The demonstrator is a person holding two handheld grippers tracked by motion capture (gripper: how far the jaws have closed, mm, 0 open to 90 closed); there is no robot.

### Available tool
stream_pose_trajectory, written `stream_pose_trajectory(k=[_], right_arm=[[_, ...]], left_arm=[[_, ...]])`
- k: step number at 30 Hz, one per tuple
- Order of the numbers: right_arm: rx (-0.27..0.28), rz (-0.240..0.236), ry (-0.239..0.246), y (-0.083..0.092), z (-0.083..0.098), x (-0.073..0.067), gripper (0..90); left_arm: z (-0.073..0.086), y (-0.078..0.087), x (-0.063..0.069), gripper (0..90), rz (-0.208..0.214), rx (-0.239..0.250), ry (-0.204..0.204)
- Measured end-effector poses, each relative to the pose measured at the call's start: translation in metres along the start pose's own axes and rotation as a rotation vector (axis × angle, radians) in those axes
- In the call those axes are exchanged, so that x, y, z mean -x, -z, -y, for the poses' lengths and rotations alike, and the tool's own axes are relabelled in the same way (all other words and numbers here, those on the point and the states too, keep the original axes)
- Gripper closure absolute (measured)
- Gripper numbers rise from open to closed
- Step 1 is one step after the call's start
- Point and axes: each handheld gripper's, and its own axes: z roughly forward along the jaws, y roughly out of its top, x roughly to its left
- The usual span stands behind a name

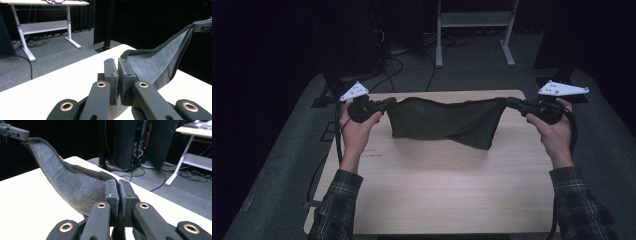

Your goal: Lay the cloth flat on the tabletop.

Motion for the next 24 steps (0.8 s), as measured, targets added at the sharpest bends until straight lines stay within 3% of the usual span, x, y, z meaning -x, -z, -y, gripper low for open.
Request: stream_pose_trajectory(k=[3,13,24], right_arm=[[-0.027,-0.04,0.003,0.003,0.017,-0.008,85.7],[-0.074,-0.129,-0.022,0.012,0.054,-0.029,85.7],[-0.15,-0.18,-0.045,0.023,0.095,-0.048,85.7]], left_arm=[[0.015,0.01,0.01,86.2,0.015,-0.02,-0.003],[0.063,0.037,0.031,86.2,0.06,-0.059,0.044],[0.113,0.065,0.047,86.2,0.08,-0.121,0.11]])
